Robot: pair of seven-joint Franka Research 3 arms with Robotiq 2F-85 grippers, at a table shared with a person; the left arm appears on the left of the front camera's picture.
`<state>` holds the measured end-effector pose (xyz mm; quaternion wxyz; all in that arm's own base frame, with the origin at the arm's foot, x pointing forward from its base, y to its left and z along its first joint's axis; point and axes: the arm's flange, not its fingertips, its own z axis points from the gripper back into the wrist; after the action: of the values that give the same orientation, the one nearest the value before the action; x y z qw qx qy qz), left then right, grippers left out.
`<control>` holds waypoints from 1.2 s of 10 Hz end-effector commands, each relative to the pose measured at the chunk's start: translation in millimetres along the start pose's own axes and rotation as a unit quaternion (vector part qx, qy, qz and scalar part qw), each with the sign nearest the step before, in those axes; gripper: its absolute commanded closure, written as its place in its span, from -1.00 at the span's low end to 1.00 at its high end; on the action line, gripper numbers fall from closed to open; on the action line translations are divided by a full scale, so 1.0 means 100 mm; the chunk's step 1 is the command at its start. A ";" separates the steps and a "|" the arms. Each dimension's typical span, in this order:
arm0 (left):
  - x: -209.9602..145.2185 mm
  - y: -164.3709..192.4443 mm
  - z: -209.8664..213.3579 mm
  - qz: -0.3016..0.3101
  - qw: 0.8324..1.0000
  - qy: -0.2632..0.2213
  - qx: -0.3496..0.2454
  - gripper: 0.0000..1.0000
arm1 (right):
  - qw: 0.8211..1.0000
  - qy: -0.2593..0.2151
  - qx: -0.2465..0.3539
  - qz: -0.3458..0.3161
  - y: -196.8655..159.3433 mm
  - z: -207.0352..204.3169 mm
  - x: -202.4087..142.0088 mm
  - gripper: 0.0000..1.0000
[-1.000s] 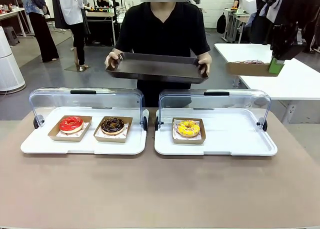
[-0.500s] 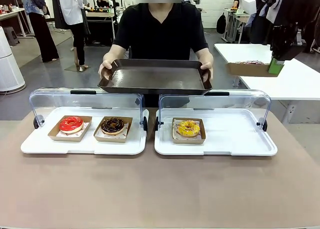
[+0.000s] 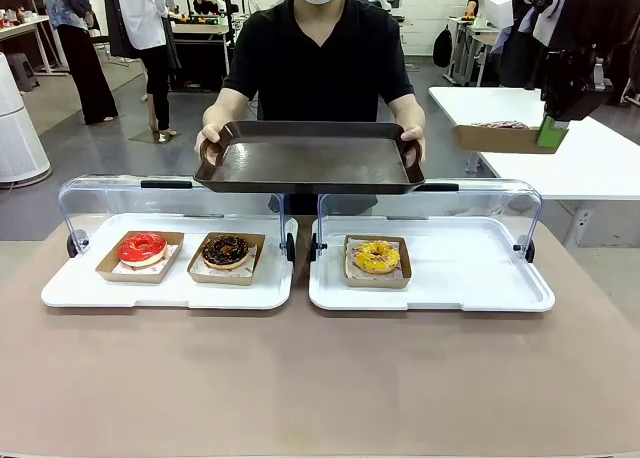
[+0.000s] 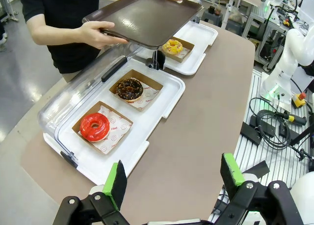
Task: Provide the desired donut to the person.
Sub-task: Place the picked Paper togo box onto the Handle tray extended by the person.
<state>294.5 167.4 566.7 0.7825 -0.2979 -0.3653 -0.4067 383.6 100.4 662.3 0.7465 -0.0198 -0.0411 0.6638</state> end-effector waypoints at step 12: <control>-0.02 0.00 0.02 -0.007 1.000 -0.004 -0.001 -1.00 | 0.998 -0.026 -0.039 0.033 -0.69 0.21 1.37 0.96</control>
<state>294.5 167.3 567.1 0.7825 -0.2978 -0.3651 -0.4070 446.4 216.1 691.5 0.7128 -0.0354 -0.0842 0.6954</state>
